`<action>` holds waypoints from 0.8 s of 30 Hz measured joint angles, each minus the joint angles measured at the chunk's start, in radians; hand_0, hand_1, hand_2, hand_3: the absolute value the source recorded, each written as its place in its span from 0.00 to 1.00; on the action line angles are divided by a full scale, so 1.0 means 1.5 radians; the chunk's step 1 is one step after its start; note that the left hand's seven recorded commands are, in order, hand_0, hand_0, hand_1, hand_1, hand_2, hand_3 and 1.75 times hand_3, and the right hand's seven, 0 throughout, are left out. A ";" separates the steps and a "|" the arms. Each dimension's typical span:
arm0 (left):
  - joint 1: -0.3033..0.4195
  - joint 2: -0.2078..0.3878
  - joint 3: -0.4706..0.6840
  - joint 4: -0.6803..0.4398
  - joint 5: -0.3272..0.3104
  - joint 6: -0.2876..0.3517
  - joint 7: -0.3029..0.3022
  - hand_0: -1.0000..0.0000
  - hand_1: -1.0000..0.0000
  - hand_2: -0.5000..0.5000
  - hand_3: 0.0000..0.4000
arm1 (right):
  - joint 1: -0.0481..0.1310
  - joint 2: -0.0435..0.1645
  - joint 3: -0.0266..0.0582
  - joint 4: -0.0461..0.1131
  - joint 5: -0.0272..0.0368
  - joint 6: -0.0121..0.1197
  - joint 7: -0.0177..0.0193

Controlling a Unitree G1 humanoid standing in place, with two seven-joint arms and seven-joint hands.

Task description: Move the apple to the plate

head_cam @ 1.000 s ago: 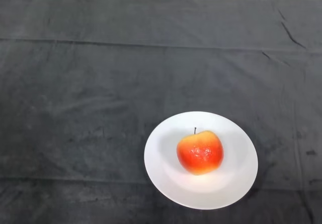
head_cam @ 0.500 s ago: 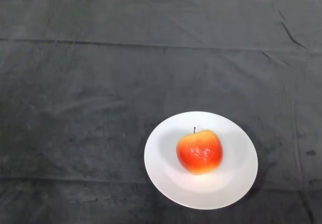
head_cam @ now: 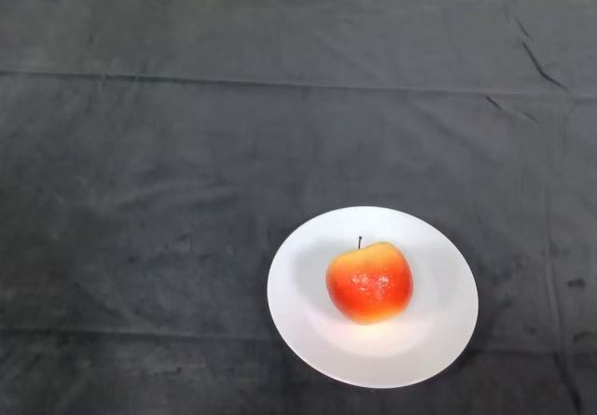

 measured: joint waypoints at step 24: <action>0.000 -0.002 0.000 0.000 0.000 -0.010 0.000 1.00 1.00 0.50 0.00 | 0.000 0.000 0.0000 0.000 0.0000 0.000 0.0000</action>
